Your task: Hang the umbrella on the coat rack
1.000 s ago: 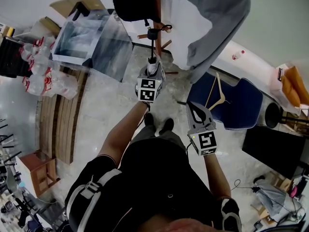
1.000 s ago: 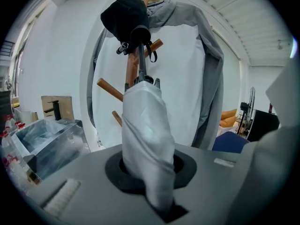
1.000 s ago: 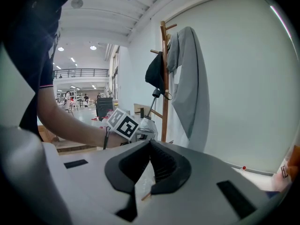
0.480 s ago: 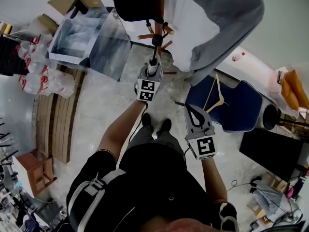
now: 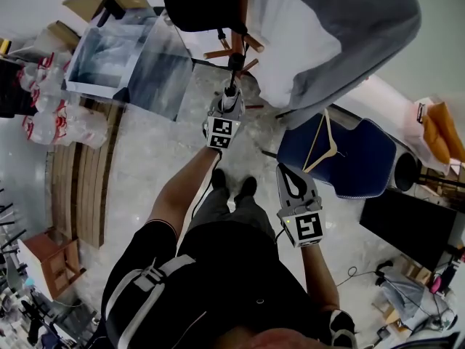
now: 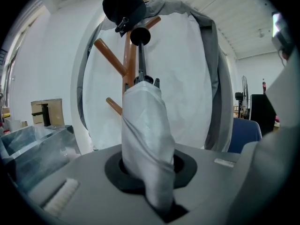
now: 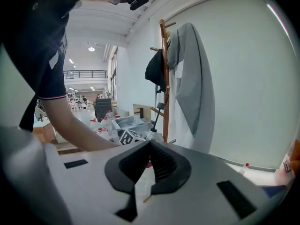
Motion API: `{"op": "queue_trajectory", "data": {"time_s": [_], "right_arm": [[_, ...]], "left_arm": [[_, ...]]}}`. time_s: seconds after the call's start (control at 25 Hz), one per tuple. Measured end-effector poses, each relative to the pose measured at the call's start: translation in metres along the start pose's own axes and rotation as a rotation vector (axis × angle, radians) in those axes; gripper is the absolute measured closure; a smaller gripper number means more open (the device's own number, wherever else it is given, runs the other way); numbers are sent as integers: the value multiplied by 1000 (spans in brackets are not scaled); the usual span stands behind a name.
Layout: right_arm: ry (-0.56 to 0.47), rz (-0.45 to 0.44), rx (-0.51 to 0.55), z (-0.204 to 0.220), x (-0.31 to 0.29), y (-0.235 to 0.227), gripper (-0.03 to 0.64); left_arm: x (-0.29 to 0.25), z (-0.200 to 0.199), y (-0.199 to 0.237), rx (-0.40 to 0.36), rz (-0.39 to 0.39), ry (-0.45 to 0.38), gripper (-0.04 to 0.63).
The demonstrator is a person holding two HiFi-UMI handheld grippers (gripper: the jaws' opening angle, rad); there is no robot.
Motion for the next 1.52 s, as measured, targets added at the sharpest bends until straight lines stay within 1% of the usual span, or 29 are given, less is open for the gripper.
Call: {"op": "queue_trajectory", "data": {"time_s": [0.24,0.52,0.76,1.0,1.12,1.28,1.4,1.52], "right_arm": [[-4,7,-3,4,-6,2,615],[-23,3,-16,-4,-14,3,615],[-8,1,-8,-1,-17,4,615],[7,0,-16,2,-18,4,615],[17,1,-21,6,-17,4,615],[22,-1,-22,10,-18,6,615],[31,-5,-18,14,-17,6,615],[34,-3,-16,15,-17,4,615]], "left_arm": [[-18,0,9,-10,-12,-22,547],[-35,1,18,0,-27,-31,540],[-49,3,23,-7,-39,-55,538],[-55,4,26,-34,-58,-71,526],[-57,2,27,-61,-71,-85,519],[-59,2,27,-86,-67,-97,517],[-59,2,27,-90,-61,-105,514],[-58,3,26,-96,-54,-106,498]]}}
Point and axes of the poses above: the fingertips, and each gripper's own axes: x backward along the fingers, y to its left, z out of its underside, the point moved 5 cm from there along x, backward along the fingers, and after that the axes turned 7 degrees about y, right-handed, at the moved point
